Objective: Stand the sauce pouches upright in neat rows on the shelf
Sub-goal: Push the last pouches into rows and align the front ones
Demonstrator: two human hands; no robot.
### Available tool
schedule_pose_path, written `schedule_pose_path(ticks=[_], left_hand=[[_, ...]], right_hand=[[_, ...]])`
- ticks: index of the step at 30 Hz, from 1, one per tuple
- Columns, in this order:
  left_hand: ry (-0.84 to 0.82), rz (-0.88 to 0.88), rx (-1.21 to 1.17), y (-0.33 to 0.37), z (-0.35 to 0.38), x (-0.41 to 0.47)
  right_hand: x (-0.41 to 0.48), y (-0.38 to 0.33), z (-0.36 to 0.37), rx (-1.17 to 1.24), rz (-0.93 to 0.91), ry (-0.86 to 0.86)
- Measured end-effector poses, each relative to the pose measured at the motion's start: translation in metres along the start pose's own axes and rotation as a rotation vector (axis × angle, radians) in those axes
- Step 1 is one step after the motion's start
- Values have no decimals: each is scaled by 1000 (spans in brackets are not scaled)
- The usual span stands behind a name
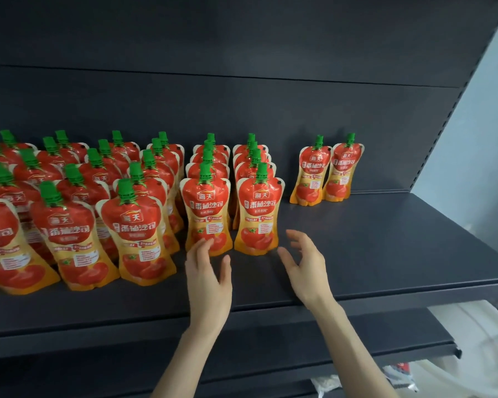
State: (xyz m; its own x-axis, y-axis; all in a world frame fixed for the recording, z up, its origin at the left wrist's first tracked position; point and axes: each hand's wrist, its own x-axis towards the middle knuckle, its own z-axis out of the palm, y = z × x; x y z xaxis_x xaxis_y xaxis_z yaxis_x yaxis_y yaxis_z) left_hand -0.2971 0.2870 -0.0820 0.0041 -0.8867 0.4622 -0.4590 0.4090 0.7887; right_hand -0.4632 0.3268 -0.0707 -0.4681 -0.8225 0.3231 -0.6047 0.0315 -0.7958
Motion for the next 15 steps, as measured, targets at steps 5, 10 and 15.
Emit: schedule_pose_path(ticks=[5,10,15], left_hand=[[-110,186,-88,34,34,-1],[-220,226,-152,74,107,21],[-168,100,-107,98,197,56]], right_hand=[[10,12,-43,-13,-5,80],[60,40,-89,-16,-16,127],[129,82,-121,-9,-34,85]])
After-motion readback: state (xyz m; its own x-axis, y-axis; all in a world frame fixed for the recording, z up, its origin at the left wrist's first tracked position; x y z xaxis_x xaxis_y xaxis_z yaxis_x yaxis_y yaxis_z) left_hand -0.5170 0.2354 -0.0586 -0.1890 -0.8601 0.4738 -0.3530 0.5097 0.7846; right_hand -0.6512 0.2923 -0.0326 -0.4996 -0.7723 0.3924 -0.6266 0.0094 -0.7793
